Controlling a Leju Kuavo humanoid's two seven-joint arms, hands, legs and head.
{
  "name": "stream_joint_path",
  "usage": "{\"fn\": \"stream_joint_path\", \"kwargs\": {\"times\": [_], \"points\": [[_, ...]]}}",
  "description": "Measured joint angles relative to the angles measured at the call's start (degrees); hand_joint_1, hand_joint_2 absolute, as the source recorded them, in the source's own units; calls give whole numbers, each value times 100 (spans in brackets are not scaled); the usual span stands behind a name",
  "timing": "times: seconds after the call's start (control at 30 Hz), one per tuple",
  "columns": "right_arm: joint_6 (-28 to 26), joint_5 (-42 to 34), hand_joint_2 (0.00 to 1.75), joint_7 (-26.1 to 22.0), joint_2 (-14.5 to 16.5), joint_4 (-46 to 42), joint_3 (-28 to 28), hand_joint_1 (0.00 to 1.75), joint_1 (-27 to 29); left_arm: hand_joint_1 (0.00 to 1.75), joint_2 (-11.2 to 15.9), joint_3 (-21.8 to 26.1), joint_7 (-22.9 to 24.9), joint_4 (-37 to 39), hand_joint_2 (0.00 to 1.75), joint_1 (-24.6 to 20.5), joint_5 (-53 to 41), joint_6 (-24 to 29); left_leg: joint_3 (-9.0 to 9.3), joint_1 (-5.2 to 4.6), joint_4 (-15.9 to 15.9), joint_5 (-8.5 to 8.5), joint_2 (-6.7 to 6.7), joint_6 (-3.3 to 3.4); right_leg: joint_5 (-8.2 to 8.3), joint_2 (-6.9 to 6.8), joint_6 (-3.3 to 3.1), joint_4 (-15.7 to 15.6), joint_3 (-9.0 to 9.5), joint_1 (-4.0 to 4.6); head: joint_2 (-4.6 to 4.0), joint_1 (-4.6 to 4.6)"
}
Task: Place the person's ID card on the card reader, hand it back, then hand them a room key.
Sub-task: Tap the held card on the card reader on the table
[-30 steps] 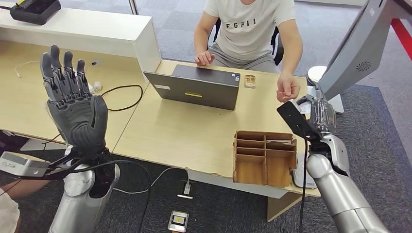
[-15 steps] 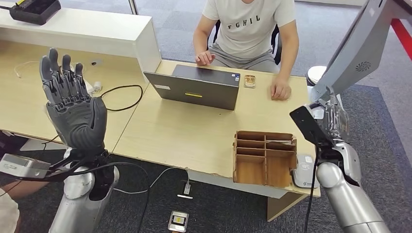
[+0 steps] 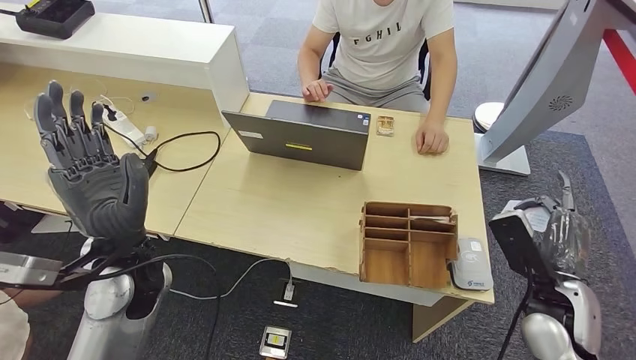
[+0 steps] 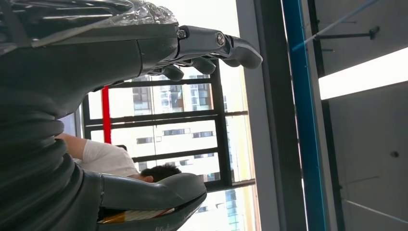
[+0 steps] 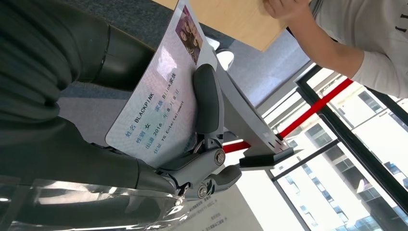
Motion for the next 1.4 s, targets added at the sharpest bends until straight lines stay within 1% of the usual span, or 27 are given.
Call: {"fn": "stream_joint_path", "kwargs": {"times": [0.17, 0.4, 0.53, 0.63, 0.87, 1.23, 1.4], "points": [[-104, 268, 175, 1, 20, -341, -33, 175, 452, 0, 18, 14, 13, -85, 175, 15, -22, 80, -1, 0, -1, 0, 0, 0, 0, 0, 0, 0, 0, 0, 0, 0], [-212, 442, 175, -16, 135, -289, -6, 175, 722, 0, 25, 15, 13, -205, 175, 102, -56, 196, -2, 0, -2, 0, -1, 0, 0, 0, 0, 0, 0, 0, 0, 0], [-181, 447, 175, -85, 209, -154, 24, 175, 770, 0, 25, 15, 13, -244, 175, 131, -79, 196, -2, 0, -2, 0, 0, 0, 0, 0, 0, 0, 0, 0, 0, 1], [-112, 503, 175, -112, 268, -26, 61, 175, 782, 0, 25, 12, 8, -249, 175, 124, -37, 97, -1, 0, -1, 0, 0, 0, 0, 0, 0, 0, 0, 0, 0, 1], [-80, 633, 175, -133, 387, 320, 164, 175, 782, 0, 23, -39, 38, -247, 175, -36, -139, -160, -1, 0, -1, 1, 0, 0, 0, 0, 0, 0, 0, 0, 0, 1], [-78, 653, 175, -141, 467, 634, 244, 175, 765, 0, 23, -124, 48, -247, 175, -108, -170, -199, -1, 0, -1, 1, 0, 0, 0, 0, 0, 0, -1, 0, 0, 0], [-52, 704, 175, -151, 488, 742, 277, 175, 753, 0, 24, -167, 48, -263, 175, -222, -306, -291, -1, 0, -1, 1, 0, 0, 0, 0, 0, 0, 0, 0, 0, 0]]}}
